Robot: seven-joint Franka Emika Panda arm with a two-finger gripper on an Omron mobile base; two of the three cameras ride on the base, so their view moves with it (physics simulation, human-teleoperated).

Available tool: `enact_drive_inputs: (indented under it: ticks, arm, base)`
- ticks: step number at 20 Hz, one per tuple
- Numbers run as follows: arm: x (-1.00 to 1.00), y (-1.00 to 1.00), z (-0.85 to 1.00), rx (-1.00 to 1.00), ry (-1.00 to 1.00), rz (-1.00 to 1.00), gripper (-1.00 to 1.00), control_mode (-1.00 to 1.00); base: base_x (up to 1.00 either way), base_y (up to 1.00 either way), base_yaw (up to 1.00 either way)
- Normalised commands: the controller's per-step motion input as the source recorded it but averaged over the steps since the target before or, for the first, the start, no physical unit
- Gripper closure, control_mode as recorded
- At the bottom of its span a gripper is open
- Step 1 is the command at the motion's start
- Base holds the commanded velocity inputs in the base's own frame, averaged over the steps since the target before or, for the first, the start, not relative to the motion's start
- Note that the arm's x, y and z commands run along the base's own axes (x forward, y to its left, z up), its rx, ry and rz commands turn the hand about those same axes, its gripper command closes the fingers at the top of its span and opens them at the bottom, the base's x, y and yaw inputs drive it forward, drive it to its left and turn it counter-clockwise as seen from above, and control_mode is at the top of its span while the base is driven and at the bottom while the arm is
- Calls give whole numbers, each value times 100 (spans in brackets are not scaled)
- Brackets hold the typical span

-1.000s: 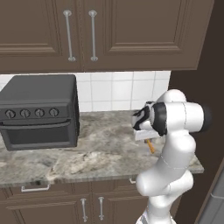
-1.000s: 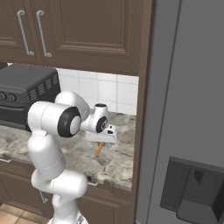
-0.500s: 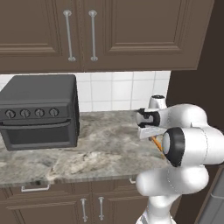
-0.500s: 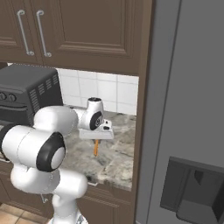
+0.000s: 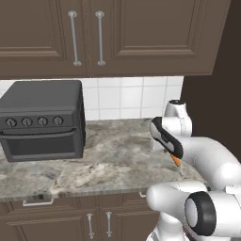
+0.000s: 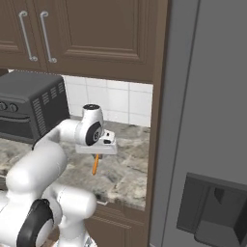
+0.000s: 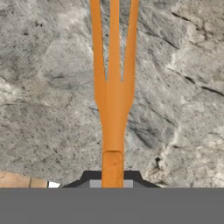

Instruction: Organize the utensils by type. Pick up the wooden spoons from the counter and place them in the open cabinet. Then pick up the metallic utensils from the counter and place them in the open drawer.

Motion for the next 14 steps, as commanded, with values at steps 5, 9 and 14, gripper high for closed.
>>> enact_drive_inputs:
  ticks: [5,9,14]
  arm:
    - [-48,1,38,0,3,-7,100,-100]
    - [-5,0,3,0,12,-1,100,-100]
    - [0,0,0,0,0,0,100,100]
  base:
    - [0,0,0]
    - [0,0,0]
    - [-23,0,0]
